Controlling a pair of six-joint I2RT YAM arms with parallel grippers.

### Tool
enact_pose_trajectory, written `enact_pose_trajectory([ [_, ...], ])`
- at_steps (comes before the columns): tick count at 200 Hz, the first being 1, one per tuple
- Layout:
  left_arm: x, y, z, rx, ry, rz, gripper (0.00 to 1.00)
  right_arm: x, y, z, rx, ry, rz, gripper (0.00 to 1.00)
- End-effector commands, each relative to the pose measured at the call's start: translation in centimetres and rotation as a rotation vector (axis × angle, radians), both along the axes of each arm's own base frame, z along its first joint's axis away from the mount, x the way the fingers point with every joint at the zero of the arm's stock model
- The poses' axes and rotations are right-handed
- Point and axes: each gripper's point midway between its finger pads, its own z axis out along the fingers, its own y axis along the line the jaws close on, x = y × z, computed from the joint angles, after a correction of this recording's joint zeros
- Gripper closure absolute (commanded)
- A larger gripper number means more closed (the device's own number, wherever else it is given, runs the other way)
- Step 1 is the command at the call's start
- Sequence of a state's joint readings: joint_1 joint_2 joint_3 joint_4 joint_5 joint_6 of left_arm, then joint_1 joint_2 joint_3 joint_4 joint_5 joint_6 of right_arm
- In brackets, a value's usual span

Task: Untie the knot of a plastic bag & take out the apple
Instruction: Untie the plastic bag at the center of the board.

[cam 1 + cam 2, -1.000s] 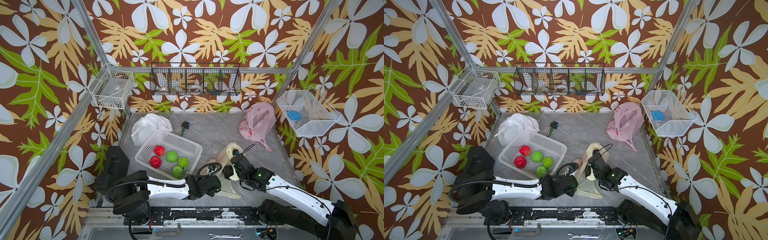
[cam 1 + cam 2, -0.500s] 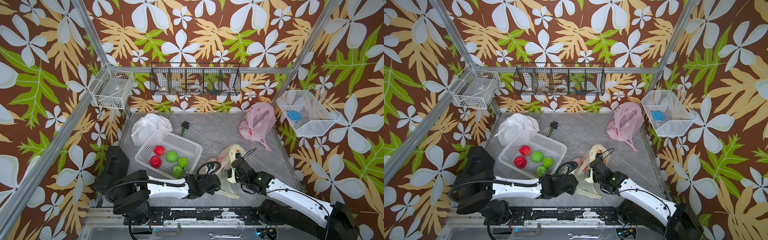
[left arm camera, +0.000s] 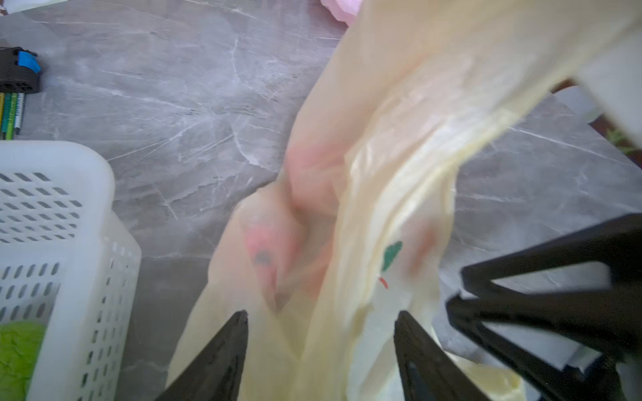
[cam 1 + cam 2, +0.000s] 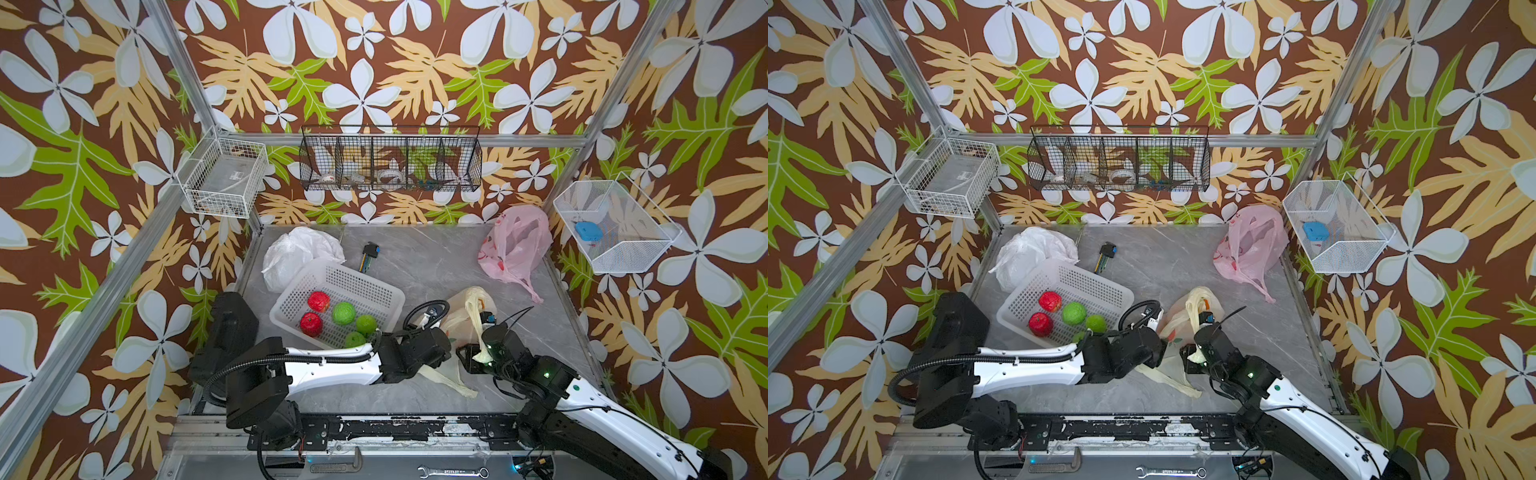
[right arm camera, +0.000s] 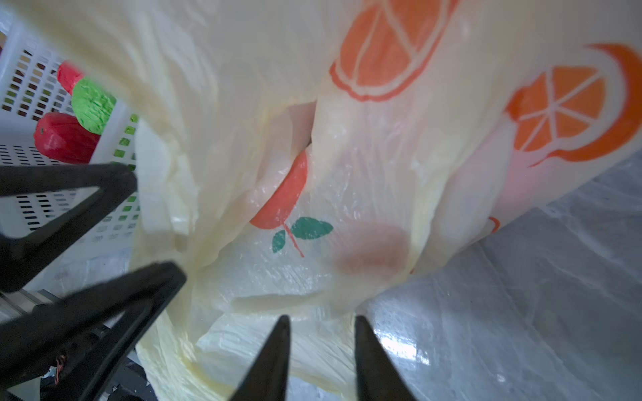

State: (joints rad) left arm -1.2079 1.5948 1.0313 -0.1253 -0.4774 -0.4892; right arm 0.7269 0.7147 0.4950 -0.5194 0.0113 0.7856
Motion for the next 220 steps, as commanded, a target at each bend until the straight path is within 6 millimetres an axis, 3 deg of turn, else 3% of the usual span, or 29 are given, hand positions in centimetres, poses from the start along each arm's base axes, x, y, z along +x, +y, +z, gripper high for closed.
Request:
enact_pose_trajectory([
  [1, 1.0, -0.1, -1.0, 0.059, 0.004, -0.045, 0.3, 0.6, -0.4, -0.1, 0.005, -0.003, -0.062, 0.31],
  [26, 1.7, -1.4, -1.8, 0.045, 0.027, -0.094, 0.34, 1.5, 0.6, -1.1, 0.01, 0.013, -0.067, 0.23],
  [42, 1.4, -2.7, -1.7, 0.012, 0.043, -0.143, 0.49, 2.3, 1.4, -1.4, 0.007, 0.015, -0.062, 0.26],
  [47, 1.4, -3.0, -1.6, 0.003, 0.05, -0.151, 0.58, 2.6, 1.7, -1.3, 0.008, 0.009, -0.057, 0.31],
  [61, 1.6, -3.6, -0.7, -0.017, 0.052, -0.156, 0.82, 3.4, 2.2, -0.6, 0.005, -0.019, -0.048, 0.66],
  [77, 2.3, -3.6, 1.1, -0.04, 0.033, -0.137, 1.0, 3.9, 1.5, 0.3, -0.027, -0.052, -0.066, 0.93],
  [83, 2.6, -3.5, 1.8, -0.046, 0.019, -0.124, 1.0, 3.9, 1.3, 0.6, -0.035, -0.059, -0.068, 1.0],
  [99, 3.7, -2.9, 3.7, -0.07, -0.014, -0.087, 1.0, 2.8, 0.8, 1.1, -0.044, -0.035, -0.049, 1.0],
  [122, 5.1, -2.0, 4.6, -0.099, -0.013, -0.053, 1.0, -1.0, 1.4, 0.8, -0.029, 0.099, 0.101, 1.0],
  [149, 6.4, -1.4, 3.5, -0.099, 0.01, -0.025, 1.0, -5.9, -0.9, -2.6, -0.167, 0.317, 0.184, 1.0],
  [161, 7.0, -0.9, 2.6, -0.095, 0.025, -0.005, 1.0, -7.3, -0.9, -4.0, -0.184, 0.358, 0.213, 1.0],
  [198, 8.3, 0.3, 0.8, -0.107, 0.068, 0.022, 1.0, -10.3, 0.1, -8.5, -0.245, 0.479, 0.298, 1.0],
  [220, 8.4, 0.4, 0.8, -0.102, 0.064, 0.021, 1.0, -10.5, 0.0, -10.2, -0.331, 0.513, 0.328, 1.0],
])
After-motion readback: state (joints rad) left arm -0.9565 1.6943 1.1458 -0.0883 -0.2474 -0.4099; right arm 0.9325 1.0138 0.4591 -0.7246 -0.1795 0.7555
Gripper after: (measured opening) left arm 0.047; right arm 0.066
